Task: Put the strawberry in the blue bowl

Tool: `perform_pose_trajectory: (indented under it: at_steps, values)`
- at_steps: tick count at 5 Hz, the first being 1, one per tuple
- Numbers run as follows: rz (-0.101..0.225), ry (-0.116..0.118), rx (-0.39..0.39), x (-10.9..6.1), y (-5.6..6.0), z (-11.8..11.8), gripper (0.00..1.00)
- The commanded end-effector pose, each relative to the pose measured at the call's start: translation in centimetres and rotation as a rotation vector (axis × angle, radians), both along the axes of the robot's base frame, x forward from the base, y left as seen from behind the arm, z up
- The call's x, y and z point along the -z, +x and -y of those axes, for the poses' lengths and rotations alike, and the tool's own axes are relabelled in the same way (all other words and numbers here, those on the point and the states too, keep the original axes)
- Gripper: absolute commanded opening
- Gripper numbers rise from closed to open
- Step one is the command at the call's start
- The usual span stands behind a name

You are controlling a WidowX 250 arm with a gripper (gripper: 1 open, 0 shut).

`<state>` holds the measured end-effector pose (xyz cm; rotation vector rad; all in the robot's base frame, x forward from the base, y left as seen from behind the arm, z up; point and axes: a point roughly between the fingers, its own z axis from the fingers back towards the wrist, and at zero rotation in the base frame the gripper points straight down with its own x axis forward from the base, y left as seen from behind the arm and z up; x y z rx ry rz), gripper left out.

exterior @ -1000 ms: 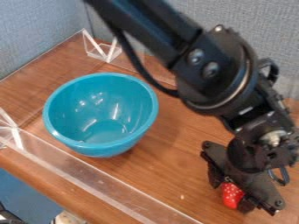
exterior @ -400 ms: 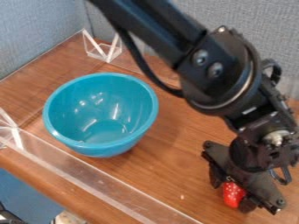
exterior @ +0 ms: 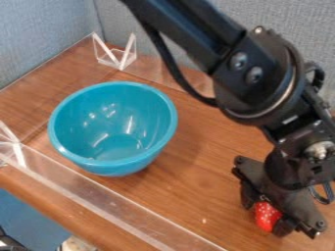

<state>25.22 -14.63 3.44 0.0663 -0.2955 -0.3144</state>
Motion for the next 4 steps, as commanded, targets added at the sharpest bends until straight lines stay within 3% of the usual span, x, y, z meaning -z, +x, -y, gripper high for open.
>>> perform_pose_trajectory:
  at_steps: [1, 3, 4]
  values:
    - [0.028, -0.019, 0.039, -0.8, 0.7, 0.1, 0.00]
    - [0.081, -0.034, 0.008, -4.5, 0.3, -3.1, 0.00]
    - [0.076, -0.019, -0.051, -5.7, -0.8, -5.5, 0.00]
